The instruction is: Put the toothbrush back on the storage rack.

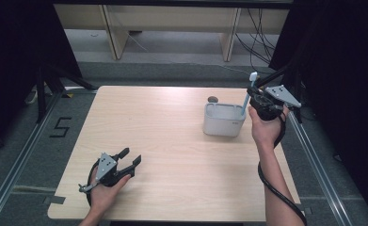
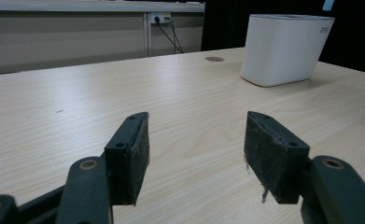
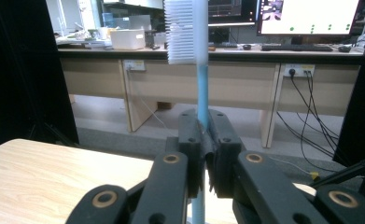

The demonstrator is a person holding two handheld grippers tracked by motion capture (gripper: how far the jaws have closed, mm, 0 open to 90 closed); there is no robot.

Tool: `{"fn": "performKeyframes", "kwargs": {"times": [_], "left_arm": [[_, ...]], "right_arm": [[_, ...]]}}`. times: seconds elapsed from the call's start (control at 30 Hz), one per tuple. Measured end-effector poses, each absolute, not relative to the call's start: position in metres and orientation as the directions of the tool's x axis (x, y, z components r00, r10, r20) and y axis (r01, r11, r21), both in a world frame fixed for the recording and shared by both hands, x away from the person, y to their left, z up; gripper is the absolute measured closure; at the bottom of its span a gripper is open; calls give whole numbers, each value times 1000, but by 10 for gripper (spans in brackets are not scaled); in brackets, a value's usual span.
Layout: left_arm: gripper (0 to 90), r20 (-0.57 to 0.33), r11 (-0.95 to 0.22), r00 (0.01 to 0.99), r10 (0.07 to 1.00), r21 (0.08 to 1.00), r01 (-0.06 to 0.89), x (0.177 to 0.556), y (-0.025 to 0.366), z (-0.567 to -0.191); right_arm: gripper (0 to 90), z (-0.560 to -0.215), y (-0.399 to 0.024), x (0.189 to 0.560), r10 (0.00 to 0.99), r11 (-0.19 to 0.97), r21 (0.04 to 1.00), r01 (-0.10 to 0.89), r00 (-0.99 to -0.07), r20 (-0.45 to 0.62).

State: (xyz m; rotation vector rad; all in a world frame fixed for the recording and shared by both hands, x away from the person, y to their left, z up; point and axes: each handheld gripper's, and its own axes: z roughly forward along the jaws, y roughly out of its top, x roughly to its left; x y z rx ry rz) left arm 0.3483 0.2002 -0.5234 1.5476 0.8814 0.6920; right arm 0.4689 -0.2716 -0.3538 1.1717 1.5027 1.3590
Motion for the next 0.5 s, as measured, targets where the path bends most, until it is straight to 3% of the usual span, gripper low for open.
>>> {"fn": "performKeyframes", "kwargs": {"times": [0.5], "left_arm": [[400, -43, -50, 542, 839, 986, 156, 348, 200, -523]], "right_arm": [[857, -363, -273, 473, 963, 0, 991, 136, -268, 37]]}}
